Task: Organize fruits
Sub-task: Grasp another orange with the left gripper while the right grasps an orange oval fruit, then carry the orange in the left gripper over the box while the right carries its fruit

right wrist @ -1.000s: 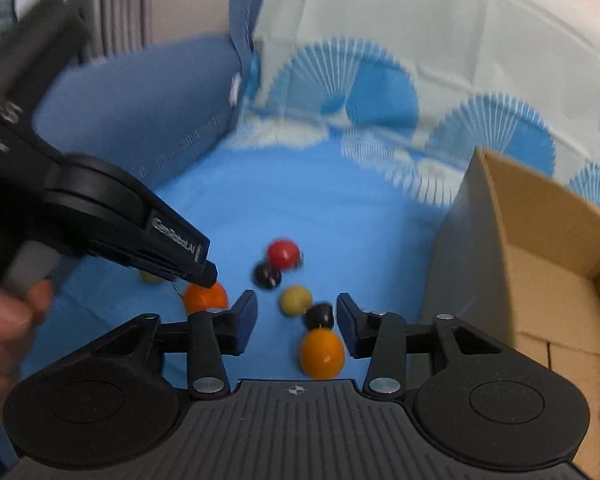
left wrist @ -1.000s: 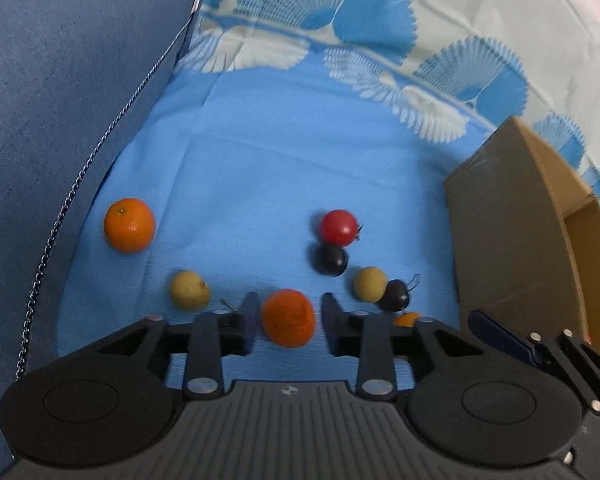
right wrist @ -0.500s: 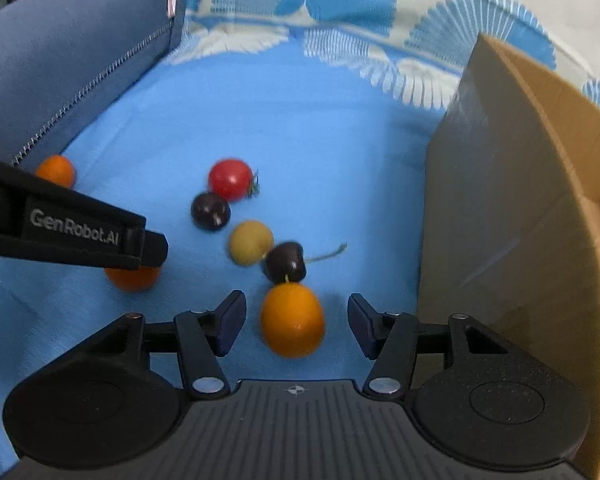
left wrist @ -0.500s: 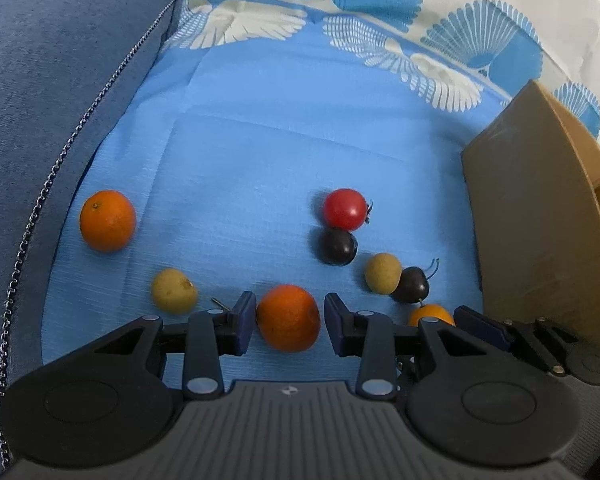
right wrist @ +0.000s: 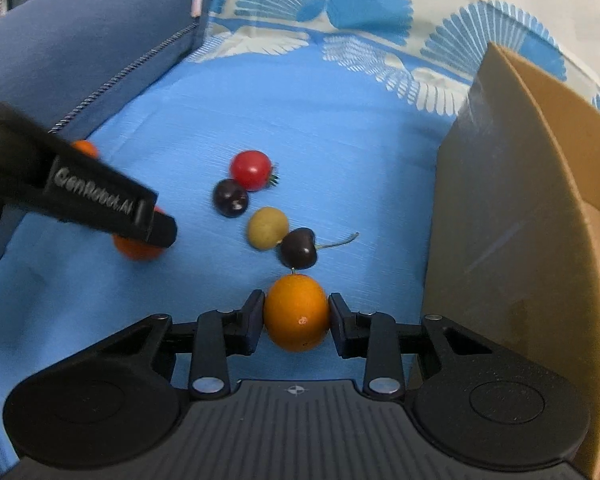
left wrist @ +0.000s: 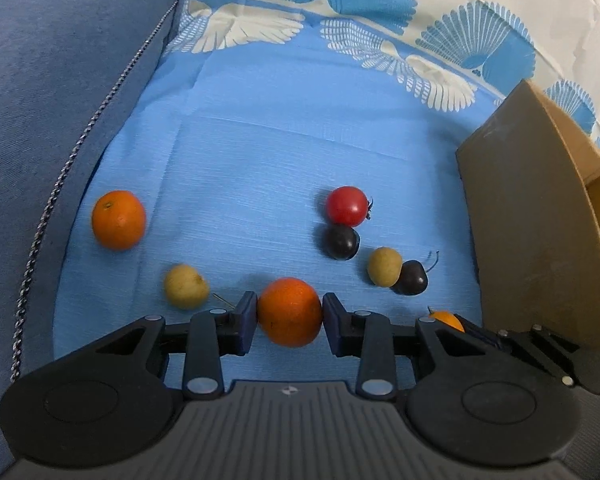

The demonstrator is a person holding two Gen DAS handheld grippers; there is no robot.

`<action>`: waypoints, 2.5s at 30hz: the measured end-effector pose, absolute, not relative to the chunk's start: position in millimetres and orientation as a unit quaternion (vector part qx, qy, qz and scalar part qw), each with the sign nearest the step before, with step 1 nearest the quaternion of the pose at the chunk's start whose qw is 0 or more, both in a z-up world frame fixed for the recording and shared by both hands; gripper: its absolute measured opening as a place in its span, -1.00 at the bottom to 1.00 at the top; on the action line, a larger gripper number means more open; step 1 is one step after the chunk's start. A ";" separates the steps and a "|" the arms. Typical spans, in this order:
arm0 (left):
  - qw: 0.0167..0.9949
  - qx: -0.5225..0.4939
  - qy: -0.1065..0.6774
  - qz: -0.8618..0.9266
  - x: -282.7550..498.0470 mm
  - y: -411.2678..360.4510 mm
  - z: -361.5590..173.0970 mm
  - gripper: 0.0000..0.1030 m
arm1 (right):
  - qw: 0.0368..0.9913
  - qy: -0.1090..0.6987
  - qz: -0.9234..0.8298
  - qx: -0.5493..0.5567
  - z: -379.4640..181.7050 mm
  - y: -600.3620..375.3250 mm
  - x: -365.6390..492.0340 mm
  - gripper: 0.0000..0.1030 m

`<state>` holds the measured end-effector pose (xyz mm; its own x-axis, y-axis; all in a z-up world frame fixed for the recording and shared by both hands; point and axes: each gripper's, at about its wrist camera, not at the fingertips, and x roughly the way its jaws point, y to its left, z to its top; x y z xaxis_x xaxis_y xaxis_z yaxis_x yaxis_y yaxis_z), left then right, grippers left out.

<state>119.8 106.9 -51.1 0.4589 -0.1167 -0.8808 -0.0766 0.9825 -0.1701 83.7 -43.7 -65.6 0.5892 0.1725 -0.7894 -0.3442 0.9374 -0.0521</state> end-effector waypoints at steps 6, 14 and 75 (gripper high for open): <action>0.853 -0.081 0.516 -0.015 106.0 114.7 -41.1 -0.24 | 0.885 0.413 0.188 -0.107 -45.3 -44.4 52.7 -0.31; 0.859 -0.027 0.509 -0.035 86.8 112.9 -32.2 -0.24 | 0.884 0.402 0.206 -0.117 -31.4 -50.0 7.8 -0.31; 0.918 0.024 0.393 -0.053 61.6 90.0 7.6 -0.25 | 0.942 0.258 0.197 -0.085 24.1 -75.7 -21.2 -0.31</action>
<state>61.6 90.0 7.6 0.6848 -0.0774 -0.7246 0.1153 0.9933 0.0029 -21.2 -75.7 24.1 0.7891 0.3279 -0.5195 -0.4152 0.9079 -0.0576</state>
